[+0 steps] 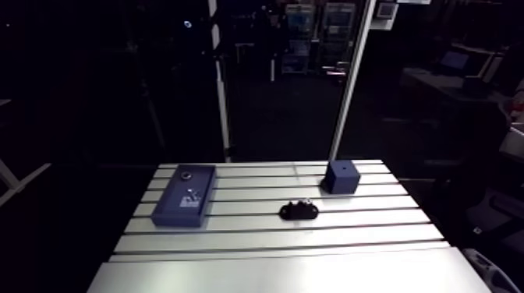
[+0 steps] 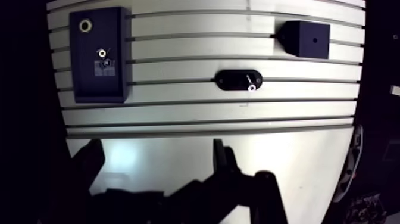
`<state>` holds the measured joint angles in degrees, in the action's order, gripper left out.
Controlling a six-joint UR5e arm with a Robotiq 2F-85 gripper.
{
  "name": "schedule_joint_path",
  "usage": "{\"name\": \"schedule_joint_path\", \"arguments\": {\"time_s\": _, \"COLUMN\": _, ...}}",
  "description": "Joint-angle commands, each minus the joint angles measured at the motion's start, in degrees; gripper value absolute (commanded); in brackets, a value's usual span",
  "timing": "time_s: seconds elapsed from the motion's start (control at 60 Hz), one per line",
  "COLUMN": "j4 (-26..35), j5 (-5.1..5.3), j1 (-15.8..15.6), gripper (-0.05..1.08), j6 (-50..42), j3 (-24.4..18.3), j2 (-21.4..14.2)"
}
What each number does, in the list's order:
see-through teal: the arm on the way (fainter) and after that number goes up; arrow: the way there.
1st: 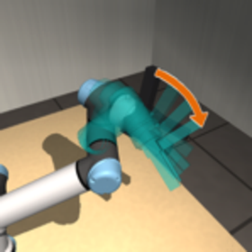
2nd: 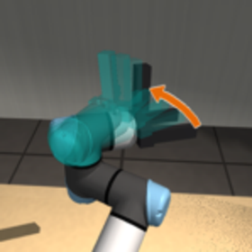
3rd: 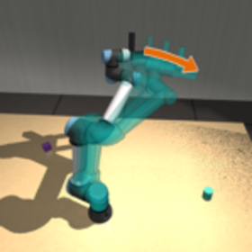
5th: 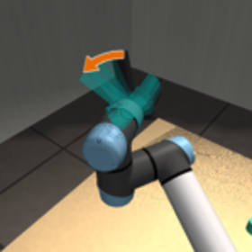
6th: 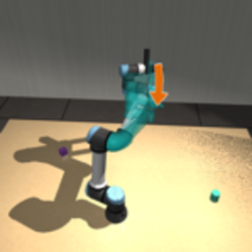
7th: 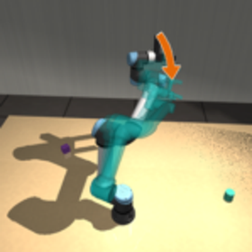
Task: Pick up the M10 bolt and insert it into the hole until fully seated.
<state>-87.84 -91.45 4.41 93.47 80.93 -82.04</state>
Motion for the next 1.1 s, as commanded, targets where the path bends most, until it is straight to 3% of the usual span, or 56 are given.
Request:
{"name": "schedule_joint_path", "arguments": {"time_s": 0.017, "j4": 0.2, "j5": 4.31, "j1": -3.0, "gripper": 0.01, "j6": 3.3, "j3": 5.4, "j2": -1.1}}
{"name": "schedule_joint_path", "arguments": {"time_s": 0.6, "j4": -0.3, "j5": 4.04, "j1": -2.4, "gripper": 0.01, "j6": 3.5, "j3": 7.2, "j2": -4.8}}
{"name": "schedule_joint_path", "arguments": {"time_s": 0.75, "j4": -0.3, "j5": 4.04, "j1": -0.8, "gripper": 0.01, "j6": 4.1, "j3": 8.1, "j2": -4.8}}
{"name": "schedule_joint_path", "arguments": {"time_s": 0.883, "j4": -3.8, "j5": 2.89, "j1": 1.9, "gripper": 0.01, "j6": 6.9, "j3": 10.1, "j2": -4.9}}
{"name": "schedule_joint_path", "arguments": {"time_s": 1.017, "j4": -8.2, "j5": -0.54, "j1": 6.5, "gripper": 0.01, "j6": 9.2, "j3": 12.6, "j2": -5.2}}
{"name": "schedule_joint_path", "arguments": {"time_s": 1.1, "j4": -10.3, "j5": -0.54, "j1": 8.2, "gripper": 0.01, "j6": 11.5, "j3": 13.8, "j2": -5.2}}
